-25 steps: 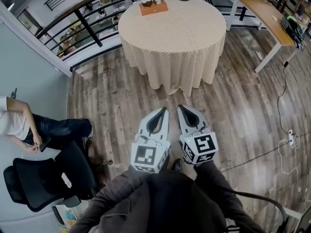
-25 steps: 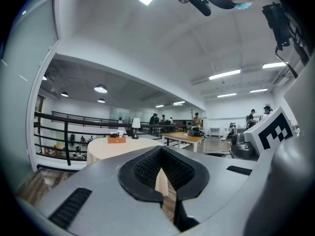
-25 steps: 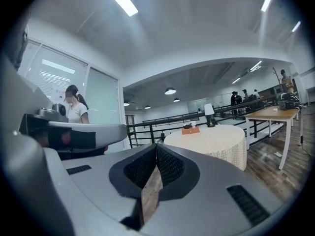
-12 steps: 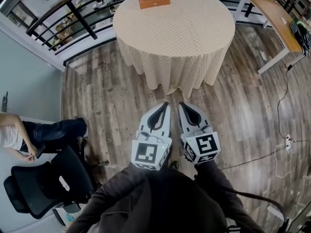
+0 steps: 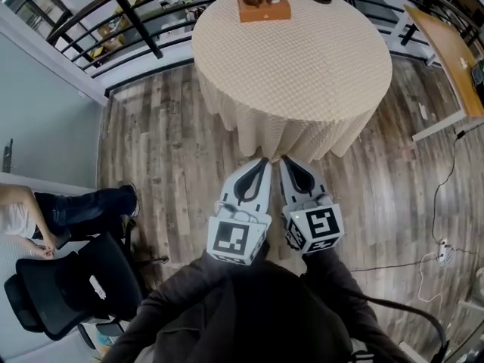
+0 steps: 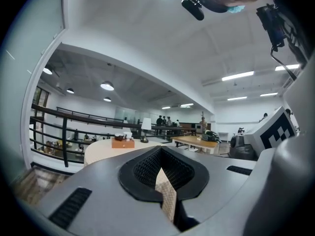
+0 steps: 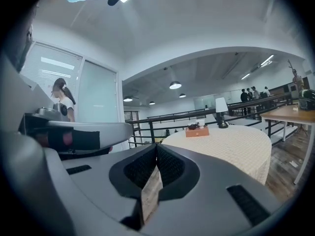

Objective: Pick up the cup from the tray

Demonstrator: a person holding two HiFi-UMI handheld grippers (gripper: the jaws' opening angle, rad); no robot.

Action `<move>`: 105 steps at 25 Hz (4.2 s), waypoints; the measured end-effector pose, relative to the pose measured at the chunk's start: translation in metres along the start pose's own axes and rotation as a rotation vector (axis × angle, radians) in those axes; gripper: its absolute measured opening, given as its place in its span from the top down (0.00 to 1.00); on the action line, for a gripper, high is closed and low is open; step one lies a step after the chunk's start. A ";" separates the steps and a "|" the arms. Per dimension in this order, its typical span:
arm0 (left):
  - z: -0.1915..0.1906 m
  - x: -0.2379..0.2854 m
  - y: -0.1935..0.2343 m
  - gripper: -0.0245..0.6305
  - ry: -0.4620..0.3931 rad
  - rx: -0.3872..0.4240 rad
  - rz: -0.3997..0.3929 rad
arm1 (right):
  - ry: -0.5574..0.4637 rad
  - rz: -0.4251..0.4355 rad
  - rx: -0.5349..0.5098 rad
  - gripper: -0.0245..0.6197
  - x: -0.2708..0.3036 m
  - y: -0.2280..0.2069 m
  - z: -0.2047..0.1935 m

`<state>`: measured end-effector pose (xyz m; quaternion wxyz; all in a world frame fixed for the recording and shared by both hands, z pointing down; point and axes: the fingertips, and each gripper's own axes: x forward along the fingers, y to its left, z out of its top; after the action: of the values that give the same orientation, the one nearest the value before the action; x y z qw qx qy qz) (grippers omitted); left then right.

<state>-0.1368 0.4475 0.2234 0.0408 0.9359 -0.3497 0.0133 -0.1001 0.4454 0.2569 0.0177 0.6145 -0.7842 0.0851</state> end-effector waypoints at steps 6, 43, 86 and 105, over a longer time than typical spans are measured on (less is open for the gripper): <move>0.016 0.019 0.033 0.95 -0.030 -0.004 0.010 | -0.013 0.016 -0.026 0.95 0.038 0.001 0.019; 0.020 0.251 0.042 0.95 0.054 0.047 0.003 | -0.004 -0.004 0.002 0.95 0.153 -0.203 0.053; 0.018 0.429 0.227 0.95 0.092 -0.086 0.139 | 0.126 0.102 -0.023 0.95 0.390 -0.286 0.069; -0.014 0.509 0.310 0.95 0.114 -0.204 0.119 | 0.133 -0.024 0.000 0.95 0.508 -0.326 0.050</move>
<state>0.0443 -0.1165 0.2852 0.1545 0.9022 -0.4013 0.0335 0.0947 -0.1250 0.3115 0.0708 0.6167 -0.7739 0.1256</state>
